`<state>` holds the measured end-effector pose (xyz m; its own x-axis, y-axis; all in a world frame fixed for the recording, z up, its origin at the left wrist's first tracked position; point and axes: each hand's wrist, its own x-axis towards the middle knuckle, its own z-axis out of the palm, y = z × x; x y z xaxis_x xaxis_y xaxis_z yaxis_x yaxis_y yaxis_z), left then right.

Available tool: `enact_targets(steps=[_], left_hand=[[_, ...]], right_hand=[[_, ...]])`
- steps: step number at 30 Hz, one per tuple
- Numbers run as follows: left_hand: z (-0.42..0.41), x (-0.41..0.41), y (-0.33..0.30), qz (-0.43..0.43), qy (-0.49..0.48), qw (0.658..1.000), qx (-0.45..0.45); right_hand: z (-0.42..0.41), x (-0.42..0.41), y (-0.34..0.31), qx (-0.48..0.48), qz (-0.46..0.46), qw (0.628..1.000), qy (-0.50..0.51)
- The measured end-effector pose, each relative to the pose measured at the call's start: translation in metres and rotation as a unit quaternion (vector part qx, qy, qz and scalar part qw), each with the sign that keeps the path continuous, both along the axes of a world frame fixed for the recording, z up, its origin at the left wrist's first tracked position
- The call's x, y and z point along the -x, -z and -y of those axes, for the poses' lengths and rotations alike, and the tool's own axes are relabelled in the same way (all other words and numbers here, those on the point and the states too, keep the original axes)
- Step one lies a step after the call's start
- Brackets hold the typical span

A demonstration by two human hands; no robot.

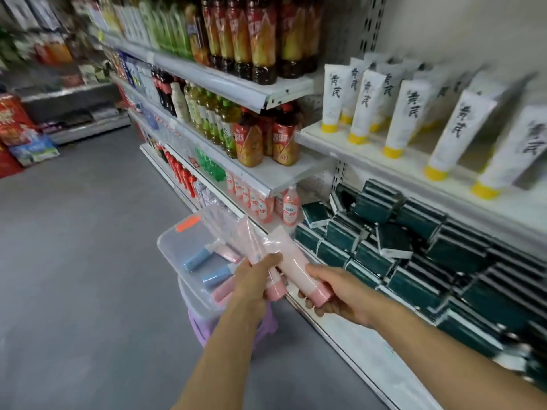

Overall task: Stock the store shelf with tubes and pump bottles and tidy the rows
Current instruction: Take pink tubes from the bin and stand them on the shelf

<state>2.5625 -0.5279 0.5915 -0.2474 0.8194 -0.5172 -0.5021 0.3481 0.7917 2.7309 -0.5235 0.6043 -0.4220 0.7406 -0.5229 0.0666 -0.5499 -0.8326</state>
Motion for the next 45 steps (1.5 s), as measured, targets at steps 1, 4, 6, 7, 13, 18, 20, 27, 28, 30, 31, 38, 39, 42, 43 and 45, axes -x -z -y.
enact_targets(steps=[1, 4, 6, 7, 13, 18, 20, 27, 28, 30, 31, 38, 39, 42, 43, 45], left_hand=[[0.003, -0.010, -0.006, -0.009, 0.005, 1.000, -0.004], [0.012, -0.043, -0.024, -0.021, 0.036, 0.999, -0.021], [0.019, -0.068, -0.034, -0.034, 0.059, 0.997, -0.037], [0.022, -0.081, -0.039, -0.044, 0.068, 0.996, -0.044], [0.051, -0.182, -0.059, -0.060, 0.141, 0.985, -0.077], [0.087, -0.271, -0.074, -0.044, 0.193, 0.975, -0.104], [0.102, -0.303, -0.081, -0.038, 0.215, 0.969, -0.117], [0.144, -0.400, -0.100, -0.003, 0.263, 0.953, -0.153], [0.149, -0.413, -0.105, 0.013, 0.269, 0.951, -0.154], [0.159, -0.437, -0.115, 0.037, 0.282, 0.948, -0.145], [0.163, -0.447, -0.119, 0.051, 0.287, 0.946, -0.139], [0.172, -0.492, -0.132, 0.107, 0.284, 0.947, -0.103], [0.171, -0.495, -0.135, 0.113, 0.285, 0.946, -0.103], [0.169, -0.502, -0.144, 0.127, 0.300, 0.940, -0.105], [0.169, -0.504, -0.146, 0.124, 0.307, 0.937, -0.107], [0.167, -0.505, -0.149, 0.117, 0.321, 0.934, -0.108]], right_hand=[[0.006, -0.012, -0.005, -0.009, 0.002, 1.000, 0.002], [0.023, -0.050, -0.016, -0.037, 0.020, 0.999, 0.006], [0.036, -0.077, -0.026, -0.069, 0.054, 0.996, 0.006], [0.044, -0.091, -0.032, -0.090, 0.078, 0.993, 0.001], [0.095, -0.189, -0.060, -0.181, 0.166, 0.969, 0.029], [0.144, -0.275, -0.082, -0.207, 0.185, 0.958, 0.071], [0.161, -0.307, -0.088, -0.219, 0.189, 0.953, 0.088], [0.219, -0.395, -0.100, -0.237, 0.166, 0.942, 0.172], [0.224, -0.406, -0.102, -0.236, 0.163, 0.940, 0.188], [0.232, -0.427, -0.105, -0.240, 0.152, 0.932, 0.223], [0.234, -0.436, -0.107, -0.245, 0.149, 0.927, 0.243], [0.241, -0.483, -0.124, -0.275, 0.142, 0.886, 0.346], [0.239, -0.488, -0.126, -0.281, 0.145, 0.879, 0.357], [0.228, -0.502, -0.134, -0.295, 0.169, 0.857, 0.388], [0.224, -0.506, -0.137, -0.298, 0.178, 0.849, 0.397], [0.213, -0.515, -0.140, -0.309, 0.198, 0.834, 0.412]])
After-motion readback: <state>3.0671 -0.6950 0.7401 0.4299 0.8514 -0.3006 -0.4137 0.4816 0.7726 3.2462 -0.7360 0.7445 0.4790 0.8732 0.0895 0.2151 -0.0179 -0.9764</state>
